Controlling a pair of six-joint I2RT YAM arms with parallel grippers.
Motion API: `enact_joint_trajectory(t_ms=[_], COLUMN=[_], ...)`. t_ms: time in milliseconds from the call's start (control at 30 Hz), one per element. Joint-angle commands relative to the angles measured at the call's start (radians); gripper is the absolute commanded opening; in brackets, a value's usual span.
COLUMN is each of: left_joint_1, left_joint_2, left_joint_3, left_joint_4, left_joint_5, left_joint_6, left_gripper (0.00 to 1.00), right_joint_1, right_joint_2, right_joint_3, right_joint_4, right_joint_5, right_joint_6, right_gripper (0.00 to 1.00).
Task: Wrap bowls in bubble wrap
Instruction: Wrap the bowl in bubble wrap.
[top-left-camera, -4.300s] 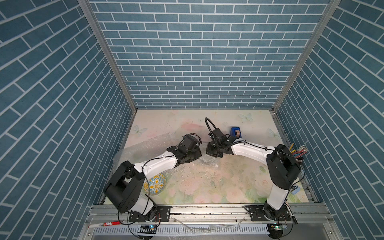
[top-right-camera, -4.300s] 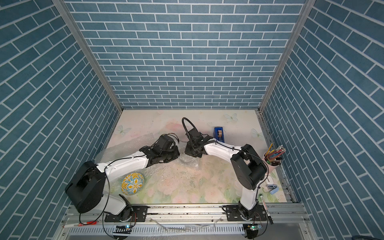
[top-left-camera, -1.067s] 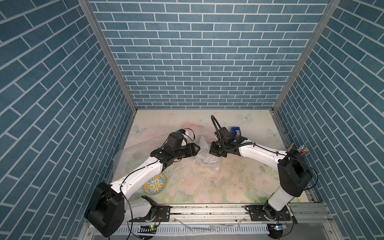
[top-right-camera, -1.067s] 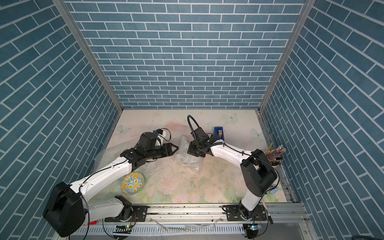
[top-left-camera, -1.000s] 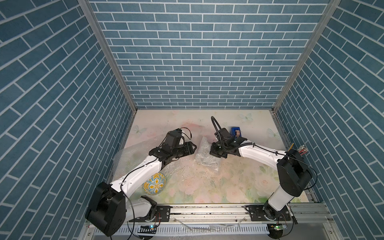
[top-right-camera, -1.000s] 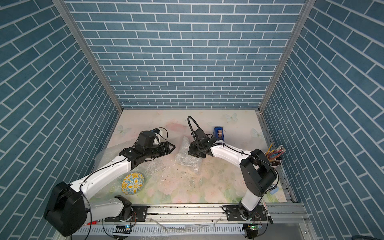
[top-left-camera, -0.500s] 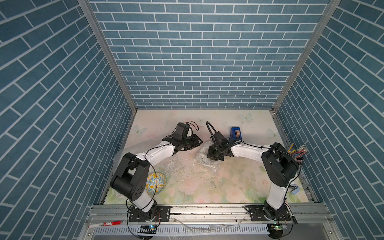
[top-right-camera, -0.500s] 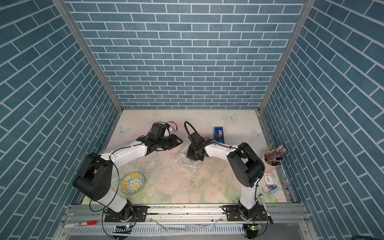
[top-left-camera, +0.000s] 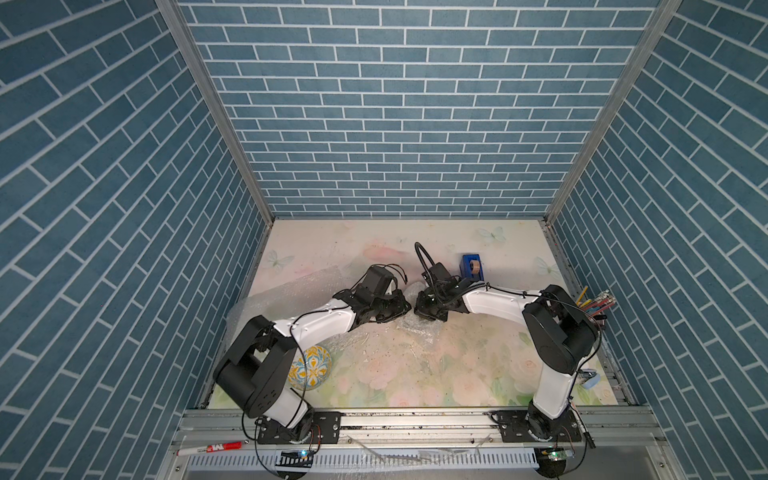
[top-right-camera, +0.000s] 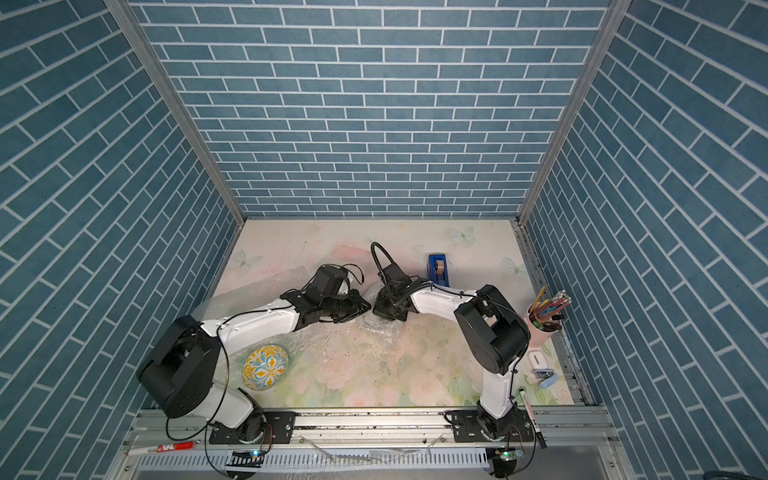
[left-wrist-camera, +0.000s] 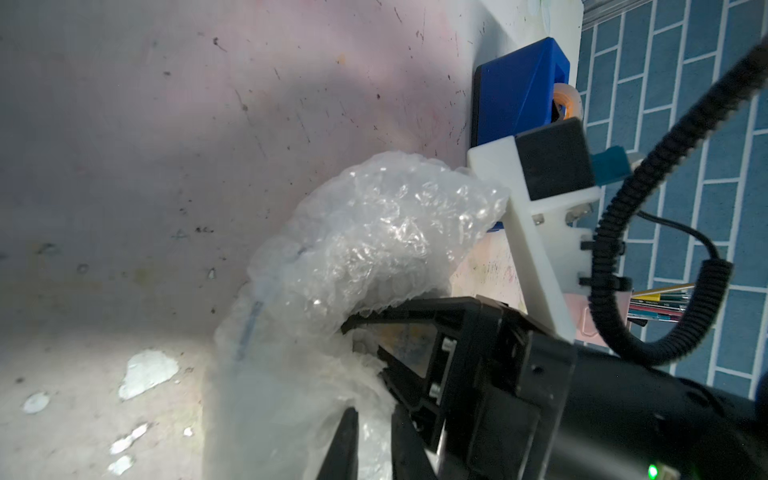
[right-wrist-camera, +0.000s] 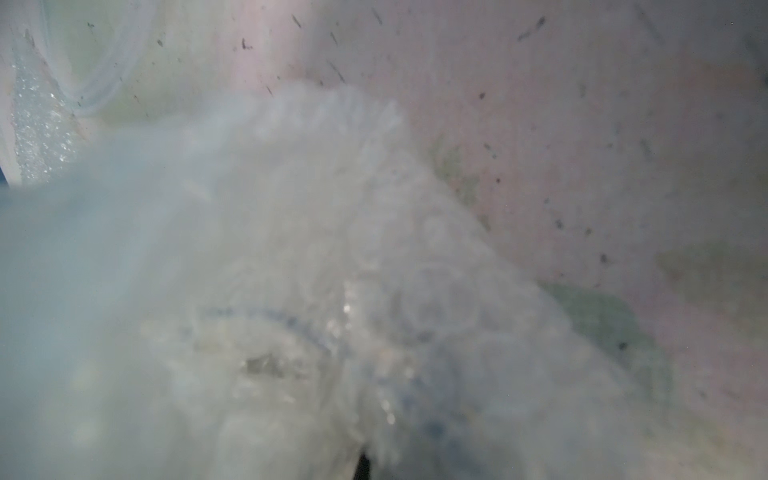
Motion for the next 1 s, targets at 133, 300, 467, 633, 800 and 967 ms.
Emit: enact_joint_trajectory(t_ms=[133, 300, 467, 633, 800, 967], left_joint_1=[-0.048, -0.06, -0.061, -0.06, -0.057, -0.055], left_joint_2=[0.109, 0.154, 0.176, 0.173, 0.171, 0.175], left_joint_3=[0.052, 0.023, 0.035, 0.058, 0.061, 0.061], left_joint_4=[-0.039, -0.054, -0.082, -0.107, -0.118, -0.107], left_joint_5=[-0.021, -0.04, -0.059, -0.072, -0.075, -0.068], left_joint_6=[-0.001, -0.022, -0.019, 0.006, 0.028, 0.032], left_gripper=[0.13, 0.09, 0.08, 0.08, 0.08, 0.08], right_joint_1=[-0.008, -0.02, -0.028, -0.049, -0.092, -0.12], right_joint_2=[-0.059, -0.096, -0.138, -0.262, -0.273, -0.148], right_joint_3=[-0.02, -0.013, 0.011, 0.024, 0.068, 0.203], right_joint_4=[0.001, -0.02, -0.071, -0.175, -0.251, -0.285], right_joint_5=[-0.002, 0.009, 0.029, 0.109, 0.106, 0.023], right_joint_6=[0.048, 0.045, 0.022, -0.027, -0.116, -0.229], right_gripper=[0.0, 0.0, 0.1, 0.32, 0.48, 0.53])
